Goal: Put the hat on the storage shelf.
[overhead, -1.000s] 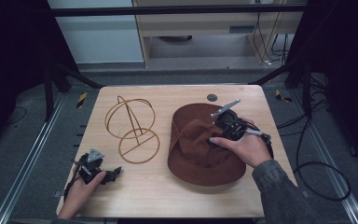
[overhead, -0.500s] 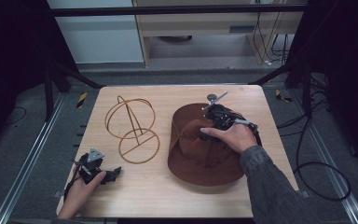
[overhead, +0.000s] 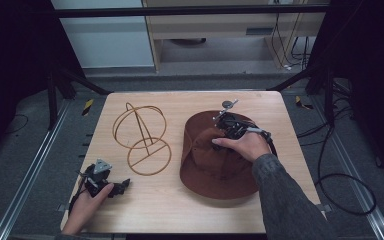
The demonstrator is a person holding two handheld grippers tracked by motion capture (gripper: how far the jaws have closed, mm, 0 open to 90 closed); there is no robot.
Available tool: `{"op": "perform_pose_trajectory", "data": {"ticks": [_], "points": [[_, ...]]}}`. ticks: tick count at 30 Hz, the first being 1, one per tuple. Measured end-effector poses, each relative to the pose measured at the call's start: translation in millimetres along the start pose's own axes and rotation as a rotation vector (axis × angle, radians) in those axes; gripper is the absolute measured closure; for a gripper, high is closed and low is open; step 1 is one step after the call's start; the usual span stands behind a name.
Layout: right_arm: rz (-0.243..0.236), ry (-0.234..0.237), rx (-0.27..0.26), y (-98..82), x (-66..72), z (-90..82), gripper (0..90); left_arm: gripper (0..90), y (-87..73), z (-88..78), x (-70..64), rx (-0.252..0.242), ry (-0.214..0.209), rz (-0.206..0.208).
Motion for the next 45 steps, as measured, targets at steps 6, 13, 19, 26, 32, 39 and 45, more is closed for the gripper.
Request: {"op": "perform_pose_trajectory", "data": {"ticks": [6,13,19,26,32,39,45], "points": [[-0.001,0.007,0.014,-0.4,0.7,3.5,34.8,0.0,0.0,0.0,0.0,0.0,0.0,0.0],[0.004,0.028,0.017,0.5,0.9,6.2,41.4,0.0,0.0,0.1,-0.1,-0.002,0.0,-0.001],[0.006,0.04,0.015,1.8,1.9,8.4,44.7,0.0,0.0,0.0,0.0,0.0,0.0,0.001],[0.013,0.051,0.013,2.1,3.1,11.8,45.8,0.0,0.1,0.1,0.0,0.0,-0.002,0.001],[0.027,0.062,0.012,-0.8,1.9,11.9,50.5,0.0,0.0,-0.2,0.2,0.004,-0.002,0.004],[0.024,0.068,0.021,-7.5,0.4,15.7,60.0,0.0,0.0,-0.2,0.2,0.004,-0.002,0.004],[0.008,0.071,0.028,-8.8,-0.8,16.2,78.4,0.0,0.0,-0.2,0.2,0.004,-0.002,0.004]]}}
Point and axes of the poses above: each handheld gripper's, and its own axes: z roughly forward along the jaws, y roughly out of its top, x roughly to its left, the point moved 4 cm from there along z, roughly forward along the jaws, and after that the axes turned 12 degrees about -y, right-handed, at the moved point
